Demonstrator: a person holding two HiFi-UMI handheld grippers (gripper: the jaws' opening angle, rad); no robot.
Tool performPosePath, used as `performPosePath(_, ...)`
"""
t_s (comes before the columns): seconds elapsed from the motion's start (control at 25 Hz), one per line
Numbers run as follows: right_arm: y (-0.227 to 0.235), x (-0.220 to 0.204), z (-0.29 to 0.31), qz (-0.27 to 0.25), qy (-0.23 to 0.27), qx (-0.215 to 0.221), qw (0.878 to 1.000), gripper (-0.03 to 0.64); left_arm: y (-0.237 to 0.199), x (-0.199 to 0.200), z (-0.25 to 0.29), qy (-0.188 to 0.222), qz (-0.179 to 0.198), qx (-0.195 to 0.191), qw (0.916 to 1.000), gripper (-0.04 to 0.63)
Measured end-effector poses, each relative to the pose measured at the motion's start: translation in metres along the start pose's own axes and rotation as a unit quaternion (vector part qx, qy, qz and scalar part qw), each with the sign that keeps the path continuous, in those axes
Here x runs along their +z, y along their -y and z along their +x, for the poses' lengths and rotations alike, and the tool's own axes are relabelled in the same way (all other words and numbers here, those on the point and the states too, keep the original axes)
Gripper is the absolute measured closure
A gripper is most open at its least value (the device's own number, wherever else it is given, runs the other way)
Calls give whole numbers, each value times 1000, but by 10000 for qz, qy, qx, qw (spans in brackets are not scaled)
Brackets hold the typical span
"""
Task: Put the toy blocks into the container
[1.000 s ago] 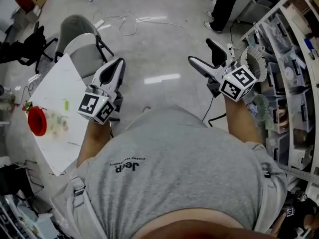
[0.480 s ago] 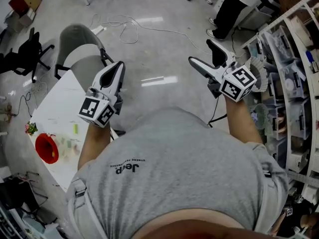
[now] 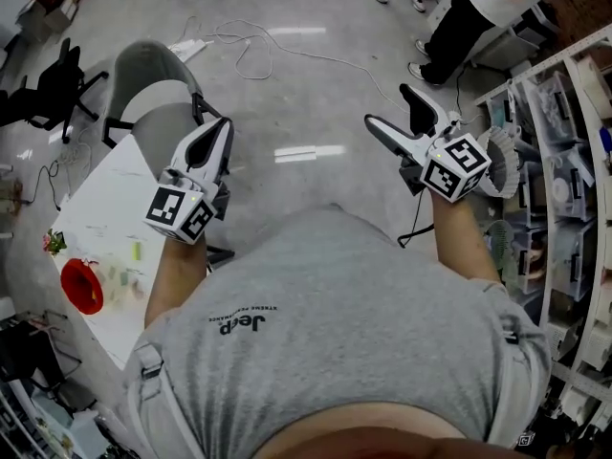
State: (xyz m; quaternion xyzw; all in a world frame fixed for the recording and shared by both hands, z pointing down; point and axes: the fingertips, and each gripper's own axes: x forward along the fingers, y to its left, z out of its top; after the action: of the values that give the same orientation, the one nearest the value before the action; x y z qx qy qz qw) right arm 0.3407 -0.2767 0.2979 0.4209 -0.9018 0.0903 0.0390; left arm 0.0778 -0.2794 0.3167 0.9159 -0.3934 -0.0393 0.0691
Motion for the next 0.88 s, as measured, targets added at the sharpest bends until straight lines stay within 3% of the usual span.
performPosePath(0.36,125,-2,-4,139,151,663,9976,206,33,1,93,-2,142,763,9970,538)
performPosePath(0.52,170,3,5,149,219,752,9968,206,38,-6,120,-75,86,991,9950,538)
performPosePath(0.68,186,12,17,105,294,838,9960,206,33,-5,132,-52,109,1101,9938,538)
performPosePath(0.88,167,26,41,-77,283,1073,9938,206,18,3,120,94,148,1253,9920,538)
